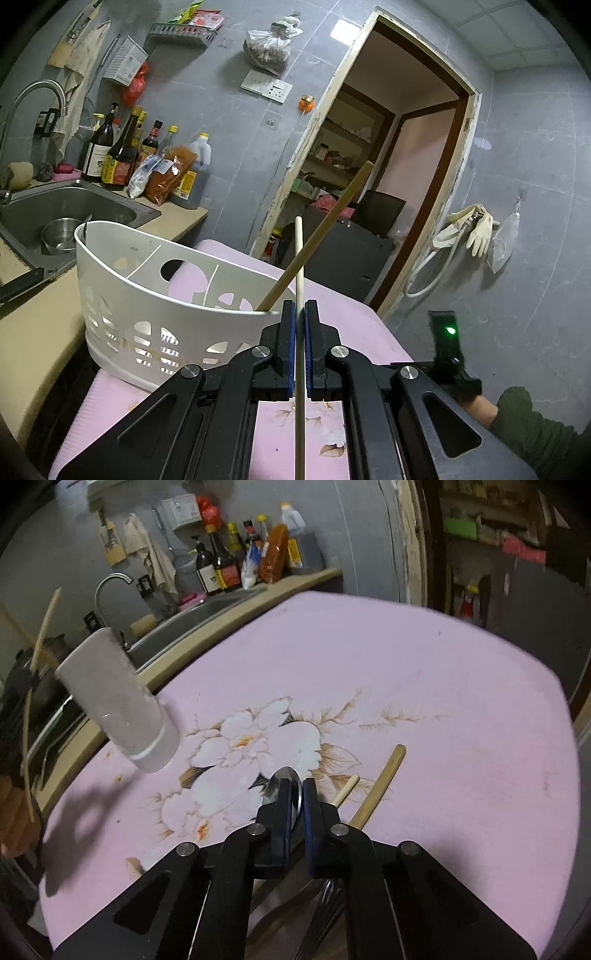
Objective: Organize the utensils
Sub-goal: 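Lift the spoon toward the white holder with the right tool while the left holds the chopstick, then open the right tool to drop the spoon into the holder while the left drops the chopstick, then move both tools back over the utensils on the tablecloth, then grasp the wire-loop utensil with the left tool while the right grasps a wooden chopstick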
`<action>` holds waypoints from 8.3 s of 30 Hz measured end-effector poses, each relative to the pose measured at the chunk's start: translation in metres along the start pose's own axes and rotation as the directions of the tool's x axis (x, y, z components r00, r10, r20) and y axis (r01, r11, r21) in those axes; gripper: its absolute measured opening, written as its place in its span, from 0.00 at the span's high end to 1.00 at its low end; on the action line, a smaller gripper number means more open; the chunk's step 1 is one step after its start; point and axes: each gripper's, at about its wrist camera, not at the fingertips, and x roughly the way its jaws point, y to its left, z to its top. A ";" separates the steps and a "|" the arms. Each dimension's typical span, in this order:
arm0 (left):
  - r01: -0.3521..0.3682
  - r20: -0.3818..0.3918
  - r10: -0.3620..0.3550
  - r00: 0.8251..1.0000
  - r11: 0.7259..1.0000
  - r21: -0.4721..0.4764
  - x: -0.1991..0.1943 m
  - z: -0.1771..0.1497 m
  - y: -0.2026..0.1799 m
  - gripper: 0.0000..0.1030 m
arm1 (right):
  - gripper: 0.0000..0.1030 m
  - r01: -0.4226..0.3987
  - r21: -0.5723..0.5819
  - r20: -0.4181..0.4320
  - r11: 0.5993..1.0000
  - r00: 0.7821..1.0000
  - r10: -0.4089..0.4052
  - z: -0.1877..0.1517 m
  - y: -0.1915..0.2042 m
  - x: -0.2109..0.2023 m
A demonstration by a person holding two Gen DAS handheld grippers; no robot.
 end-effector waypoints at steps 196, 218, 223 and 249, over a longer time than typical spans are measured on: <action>0.105 -0.705 0.067 0.706 0.974 0.199 0.189 -0.099 -0.086 0.94 | 0.84 0.234 0.125 -0.080 0.964 0.971 -0.225 -0.066 -0.040 -0.075; 0.030 -0.662 0.073 0.746 0.989 0.143 0.128 -0.084 -0.054 1.00 | 0.81 0.182 0.236 -0.076 0.954 0.983 -0.169 -0.056 -0.035 -0.056; 0.031 -0.647 0.075 0.759 0.988 0.151 0.117 -0.079 -0.052 1.00 | 0.90 0.185 0.198 -0.076 0.962 0.982 -0.173 -0.054 -0.034 -0.051; 0.064 -0.745 0.219 0.630 0.942 0.330 0.169 -0.093 -0.107 0.72 | 0.96 0.254 0.022 -0.089 0.967 0.964 -0.251 -0.072 -0.008 -0.070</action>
